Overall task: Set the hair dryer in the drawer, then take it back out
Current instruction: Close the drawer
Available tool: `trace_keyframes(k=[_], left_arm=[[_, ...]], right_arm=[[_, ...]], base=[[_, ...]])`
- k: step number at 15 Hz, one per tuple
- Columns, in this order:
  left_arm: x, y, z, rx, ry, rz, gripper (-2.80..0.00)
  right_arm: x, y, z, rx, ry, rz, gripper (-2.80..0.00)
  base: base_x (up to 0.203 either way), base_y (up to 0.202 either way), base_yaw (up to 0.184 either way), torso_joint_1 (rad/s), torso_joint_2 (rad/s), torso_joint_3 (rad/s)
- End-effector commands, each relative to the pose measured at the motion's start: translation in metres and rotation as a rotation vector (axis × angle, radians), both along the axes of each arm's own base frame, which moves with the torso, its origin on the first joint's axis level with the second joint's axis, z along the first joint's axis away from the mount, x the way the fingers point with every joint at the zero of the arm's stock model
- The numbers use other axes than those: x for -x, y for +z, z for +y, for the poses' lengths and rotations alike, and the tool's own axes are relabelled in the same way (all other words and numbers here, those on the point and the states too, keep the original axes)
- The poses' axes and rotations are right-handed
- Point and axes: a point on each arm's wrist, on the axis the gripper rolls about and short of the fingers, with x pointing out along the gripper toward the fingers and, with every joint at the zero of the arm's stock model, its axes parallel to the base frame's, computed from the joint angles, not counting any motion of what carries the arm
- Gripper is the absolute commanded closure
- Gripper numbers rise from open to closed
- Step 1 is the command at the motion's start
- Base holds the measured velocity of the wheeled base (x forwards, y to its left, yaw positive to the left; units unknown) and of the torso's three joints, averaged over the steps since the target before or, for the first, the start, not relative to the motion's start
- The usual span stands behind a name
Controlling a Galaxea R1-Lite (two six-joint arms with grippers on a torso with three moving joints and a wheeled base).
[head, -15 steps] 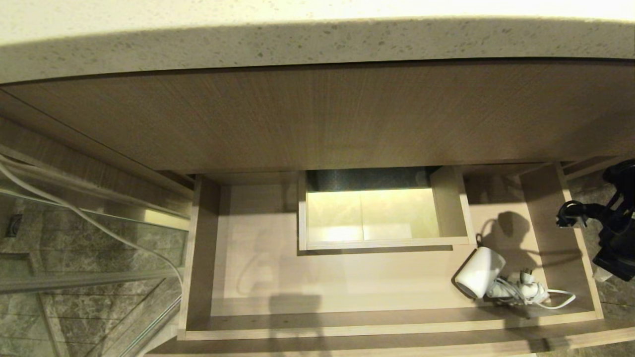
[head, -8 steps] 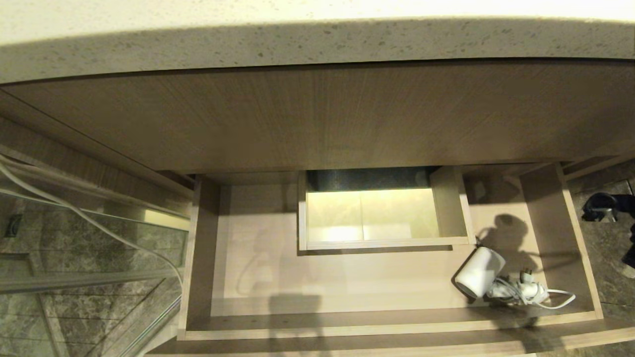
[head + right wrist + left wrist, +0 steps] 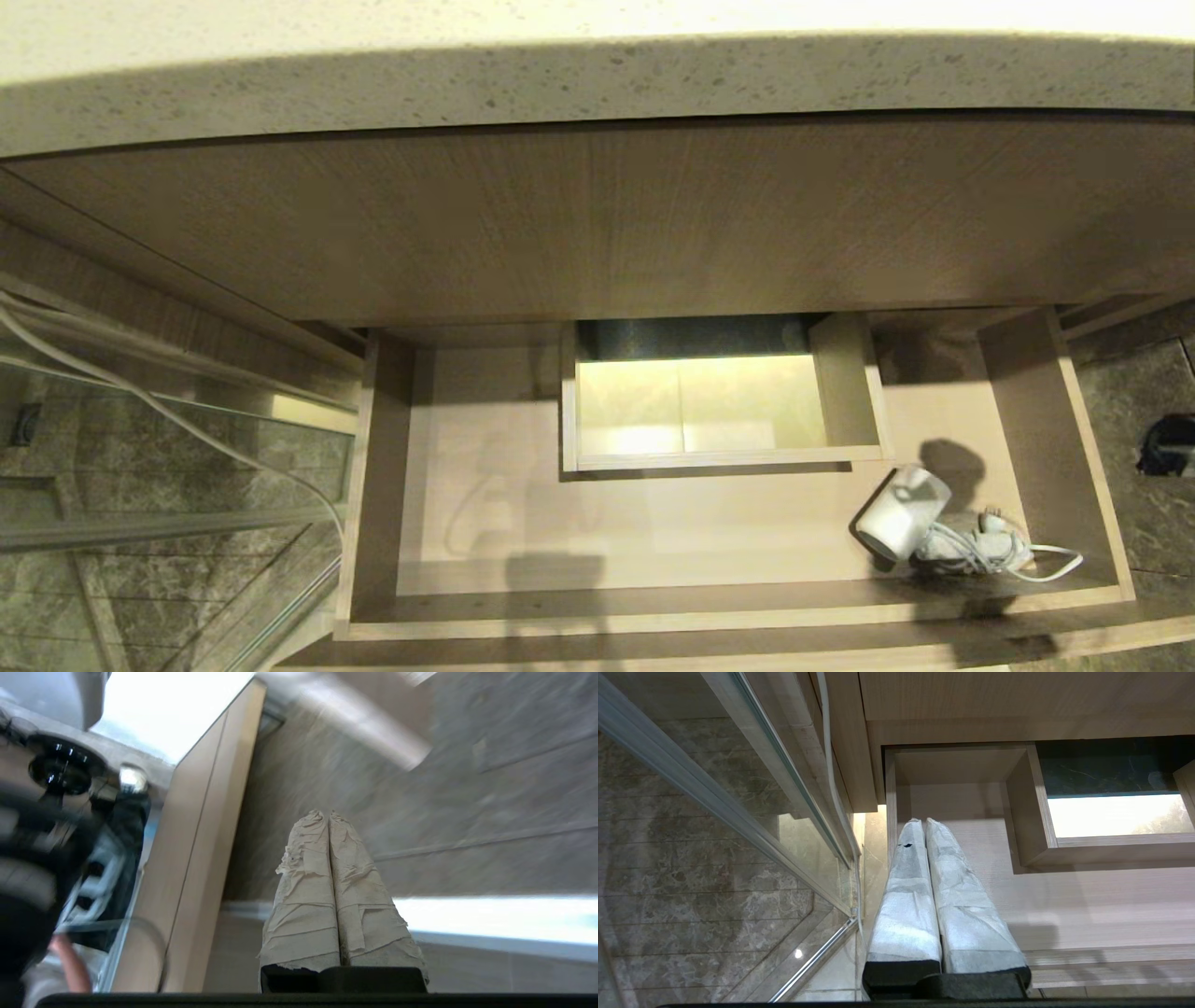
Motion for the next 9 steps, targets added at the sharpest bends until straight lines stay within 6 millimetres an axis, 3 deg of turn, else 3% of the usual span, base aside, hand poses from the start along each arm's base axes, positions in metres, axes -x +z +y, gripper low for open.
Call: trace_keyframes(k=[1, 5, 9], left_arm=[[-0.004, -0.011, 0.000, 0.000, 0.000, 0.038, 0.00], [-0.004, -0.011, 0.000, 0.001, 0.000, 0.038, 0.00], [-0.004, -0.011, 0.000, 0.001, 0.000, 0.038, 0.00]], right_arm=[[0.044, 0.004, 0.017, 0.019, -0.014, -0.031, 0.00], [0.081, -0.015, 0.011, 0.064, -0.263, 0.112, 0.00], [0.090, -0.034, 0.005, 0.027, -0.487, 0.182, 0.00]], base=[[0.000, 0.000, 0.000, 0.000, 0.00, 0.000], [0.000, 0.000, 0.000, 0.000, 0.00, 0.000], [0.000, 0.000, 0.000, 0.000, 0.00, 0.000]])
